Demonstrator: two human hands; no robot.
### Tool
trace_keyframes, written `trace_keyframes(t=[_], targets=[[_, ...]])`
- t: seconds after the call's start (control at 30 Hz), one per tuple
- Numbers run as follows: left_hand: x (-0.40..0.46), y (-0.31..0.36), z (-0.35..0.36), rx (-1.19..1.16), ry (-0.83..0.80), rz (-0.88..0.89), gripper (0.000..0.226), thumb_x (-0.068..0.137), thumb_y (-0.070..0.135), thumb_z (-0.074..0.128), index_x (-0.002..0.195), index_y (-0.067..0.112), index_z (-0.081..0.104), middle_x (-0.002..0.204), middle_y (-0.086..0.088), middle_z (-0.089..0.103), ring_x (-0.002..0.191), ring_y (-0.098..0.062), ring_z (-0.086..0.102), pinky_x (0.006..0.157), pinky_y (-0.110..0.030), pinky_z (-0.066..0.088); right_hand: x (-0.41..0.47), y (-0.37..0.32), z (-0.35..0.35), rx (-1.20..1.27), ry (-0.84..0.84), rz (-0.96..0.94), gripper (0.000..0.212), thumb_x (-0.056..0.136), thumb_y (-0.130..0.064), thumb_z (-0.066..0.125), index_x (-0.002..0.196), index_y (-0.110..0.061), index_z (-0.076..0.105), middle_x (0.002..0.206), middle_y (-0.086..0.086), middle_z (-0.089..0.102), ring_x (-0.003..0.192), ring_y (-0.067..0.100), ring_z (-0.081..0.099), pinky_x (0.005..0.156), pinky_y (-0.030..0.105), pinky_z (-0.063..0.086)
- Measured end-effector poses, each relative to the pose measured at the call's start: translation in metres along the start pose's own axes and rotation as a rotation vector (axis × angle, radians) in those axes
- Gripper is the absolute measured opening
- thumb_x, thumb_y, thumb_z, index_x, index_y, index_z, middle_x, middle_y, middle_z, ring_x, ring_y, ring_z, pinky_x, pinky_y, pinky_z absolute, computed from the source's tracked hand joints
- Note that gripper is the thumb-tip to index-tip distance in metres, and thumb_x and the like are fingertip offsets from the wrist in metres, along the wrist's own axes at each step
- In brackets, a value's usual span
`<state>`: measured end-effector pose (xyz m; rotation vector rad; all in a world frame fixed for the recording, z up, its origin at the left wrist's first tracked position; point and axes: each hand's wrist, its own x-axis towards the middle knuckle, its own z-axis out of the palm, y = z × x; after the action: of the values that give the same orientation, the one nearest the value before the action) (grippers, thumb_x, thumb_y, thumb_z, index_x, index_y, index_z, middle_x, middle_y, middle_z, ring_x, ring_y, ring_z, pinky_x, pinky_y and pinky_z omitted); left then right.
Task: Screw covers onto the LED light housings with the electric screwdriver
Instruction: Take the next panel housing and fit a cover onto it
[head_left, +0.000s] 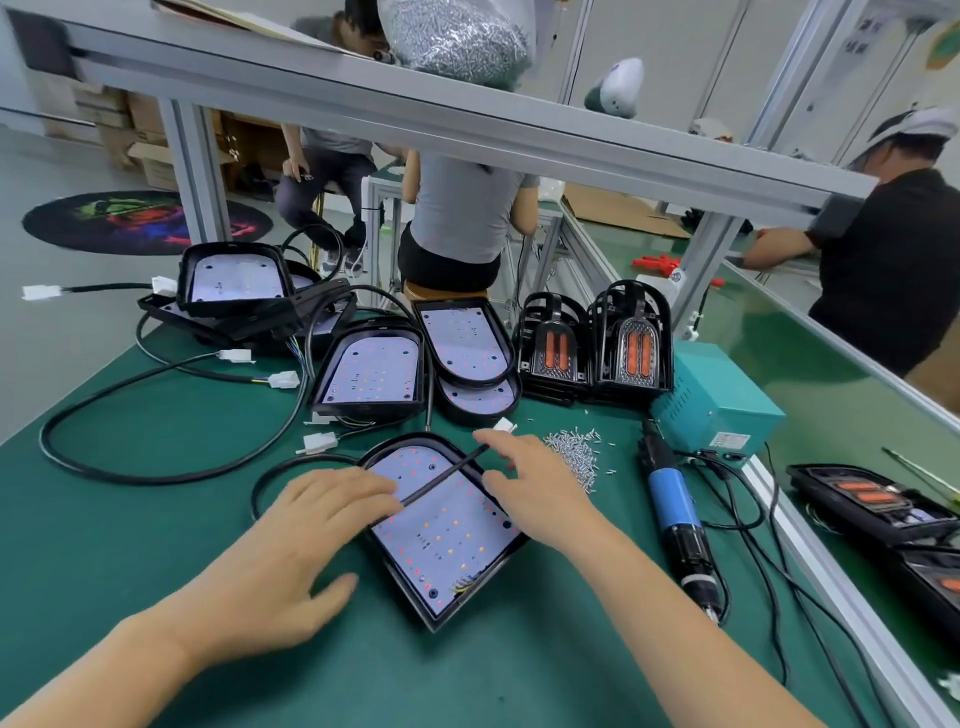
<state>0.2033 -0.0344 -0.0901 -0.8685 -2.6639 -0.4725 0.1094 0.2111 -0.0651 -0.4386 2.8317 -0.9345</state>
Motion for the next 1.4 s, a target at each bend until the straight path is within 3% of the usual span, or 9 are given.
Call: trace_keyframes(t=[0.1, 0.23, 0.33, 0.67, 0.83, 1.03, 1.13, 1.3, 1.4], targets=[[0.002, 0.008, 0.014, -0.051, -0.015, 0.078, 0.043, 0.083, 0.027, 0.052, 0.125, 0.019, 0.058, 0.134, 0.006, 0.051, 0.128, -0.011, 0.04, 0.108, -0.031, 0.026, -0.004, -0.005, -0.002, 0.07, -0.047, 0.01, 0.041, 0.093, -0.018, 0.053, 0.132, -0.031, 0.058, 0.112, -0.003, 0.06, 0.09, 0.013, 0.056, 0.086, 0.025, 0.049], [0.002, 0.01, 0.024, -0.052, 0.044, 0.12, 0.029, 0.093, 0.032, 0.045, 0.112, 0.025, 0.066, 0.129, 0.005, 0.057, 0.122, -0.013, 0.045, 0.103, -0.032, 0.032, -0.021, -0.005, -0.011, 0.096, 0.134, -0.056, 0.035, 0.091, -0.012, 0.057, 0.122, -0.026, 0.066, 0.115, -0.011, 0.061, 0.101, 0.004, 0.055, 0.089, 0.012, 0.038], [0.003, 0.01, 0.024, -0.041, 0.081, 0.109, 0.026, 0.095, 0.039, 0.044, 0.099, 0.031, 0.069, 0.125, 0.006, 0.059, 0.118, -0.015, 0.049, 0.099, -0.032, 0.035, -0.05, 0.0, -0.019, 0.2, 0.228, -0.091, 0.033, 0.084, -0.008, 0.065, 0.103, -0.035, 0.069, 0.094, -0.014, 0.063, 0.085, -0.002, 0.053, 0.077, 0.007, 0.037], [0.002, 0.036, 0.014, -0.402, 0.068, -0.024, 0.008, 0.075, 0.024, 0.063, 0.072, 0.031, 0.061, 0.128, 0.02, 0.054, 0.118, -0.007, 0.052, 0.099, -0.019, 0.034, -0.107, 0.024, -0.013, 0.416, 0.136, 0.138, 0.014, 0.085, -0.023, 0.07, 0.07, -0.026, 0.07, 0.057, -0.01, 0.05, 0.058, 0.006, 0.041, 0.061, 0.03, 0.042], [0.003, 0.039, 0.01, -0.68, 0.057, -0.243, 0.017, 0.07, 0.032, 0.064, 0.08, 0.032, 0.05, 0.121, 0.022, 0.059, 0.119, -0.005, 0.052, 0.096, -0.013, 0.034, -0.111, 0.035, -0.004, 0.325, 0.041, 0.186, 0.023, 0.083, -0.019, 0.071, 0.062, -0.022, 0.065, 0.05, -0.01, 0.049, 0.049, 0.005, 0.04, 0.055, 0.023, 0.038], [0.003, 0.033, 0.025, -0.511, 0.102, -0.304, 0.025, 0.074, 0.034, 0.065, 0.098, 0.038, 0.06, 0.121, 0.029, 0.053, 0.126, 0.001, 0.04, 0.108, -0.021, 0.027, -0.092, 0.045, 0.006, 0.195, 0.065, 0.185, 0.02, 0.085, -0.016, 0.07, 0.069, -0.026, 0.064, 0.056, -0.009, 0.056, 0.048, 0.001, 0.044, 0.055, 0.018, 0.039], [0.007, 0.028, 0.029, -0.481, 0.098, -0.271, 0.02, 0.072, 0.017, 0.06, 0.082, 0.034, 0.059, 0.123, 0.023, 0.054, 0.128, 0.004, 0.034, 0.11, -0.027, 0.022, -0.08, 0.048, 0.008, 0.159, 0.123, 0.174, 0.021, 0.085, -0.015, 0.07, 0.073, -0.029, 0.06, 0.066, -0.006, 0.06, 0.056, 0.005, 0.046, 0.061, 0.022, 0.041], [0.018, 0.013, 0.032, -0.431, 0.085, -0.192, 0.061, 0.062, -0.023, 0.049, 0.086, 0.032, 0.05, 0.12, 0.016, 0.056, 0.128, 0.005, 0.031, 0.109, -0.02, 0.016, -0.066, 0.046, 0.011, 0.065, 0.088, 0.125, 0.028, 0.085, -0.01, 0.064, 0.069, -0.031, 0.055, 0.071, -0.012, 0.062, 0.065, 0.008, 0.052, 0.064, 0.018, 0.043], [0.023, 0.005, 0.03, -0.39, 0.085, -0.177, 0.058, 0.054, -0.02, 0.037, 0.082, 0.03, 0.05, 0.118, 0.014, 0.058, 0.126, 0.0, 0.032, 0.108, -0.018, 0.014, -0.065, 0.045, 0.008, 0.04, 0.002, 0.112, 0.027, 0.085, -0.01, 0.062, 0.067, -0.029, 0.056, 0.065, -0.012, 0.058, 0.064, 0.008, 0.049, 0.061, 0.017, 0.041]])
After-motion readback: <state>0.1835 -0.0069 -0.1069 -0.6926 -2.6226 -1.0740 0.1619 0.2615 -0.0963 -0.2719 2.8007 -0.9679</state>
